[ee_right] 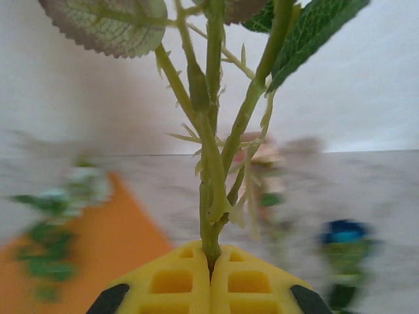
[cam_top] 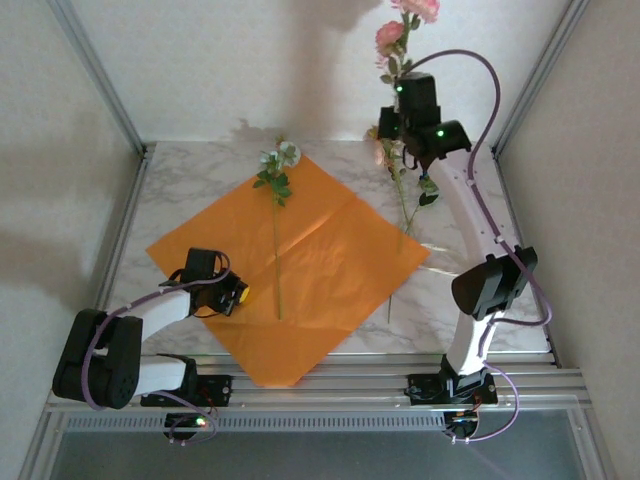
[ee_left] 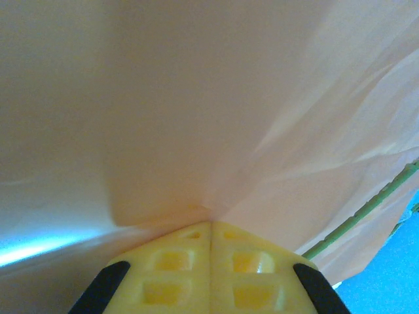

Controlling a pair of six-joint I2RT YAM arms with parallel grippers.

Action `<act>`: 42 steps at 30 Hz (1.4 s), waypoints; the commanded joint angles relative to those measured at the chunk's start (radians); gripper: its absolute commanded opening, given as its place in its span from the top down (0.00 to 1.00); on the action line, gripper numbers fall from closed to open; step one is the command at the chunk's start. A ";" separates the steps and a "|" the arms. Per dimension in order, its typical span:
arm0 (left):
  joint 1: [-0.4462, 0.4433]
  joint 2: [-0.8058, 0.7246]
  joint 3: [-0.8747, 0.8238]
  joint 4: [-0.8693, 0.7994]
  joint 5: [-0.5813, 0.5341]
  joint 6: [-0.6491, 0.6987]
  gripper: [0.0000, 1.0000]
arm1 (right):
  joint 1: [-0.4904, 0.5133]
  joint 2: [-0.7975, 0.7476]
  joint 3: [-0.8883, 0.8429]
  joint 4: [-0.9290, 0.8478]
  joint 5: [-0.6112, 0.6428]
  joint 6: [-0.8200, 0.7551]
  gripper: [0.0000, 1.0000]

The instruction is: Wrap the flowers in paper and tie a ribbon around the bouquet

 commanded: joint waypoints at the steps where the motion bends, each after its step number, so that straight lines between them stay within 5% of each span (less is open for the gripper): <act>1: 0.006 0.019 0.017 -0.010 -0.007 0.016 1.00 | 0.099 0.052 -0.150 0.132 -0.277 0.269 1.00; 8: 0.006 0.029 0.025 -0.011 -0.003 0.027 1.00 | 0.269 0.273 -0.034 0.222 -0.353 0.393 1.00; 17: -0.008 0.001 0.168 -0.100 -0.032 0.070 1.00 | 0.298 0.538 0.164 0.229 -0.424 0.550 1.00; 25: -0.004 0.173 0.284 -0.119 -0.054 0.161 1.00 | 0.298 0.712 0.417 0.081 -0.461 0.544 1.00; 28: -0.004 0.227 0.288 -0.084 -0.055 0.169 1.00 | 0.292 0.763 0.510 -0.022 -0.490 0.500 0.63; 31: -0.007 0.275 0.298 -0.062 -0.052 0.180 1.00 | 0.273 0.675 0.462 -0.104 -0.413 0.420 0.45; 34: -0.007 0.313 0.304 -0.058 -0.049 0.184 1.00 | 0.208 0.424 0.142 0.036 -0.348 0.382 0.38; 42: -0.010 0.276 0.277 -0.078 -0.070 0.182 1.00 | -0.152 0.175 -0.178 -0.113 -0.265 0.175 0.52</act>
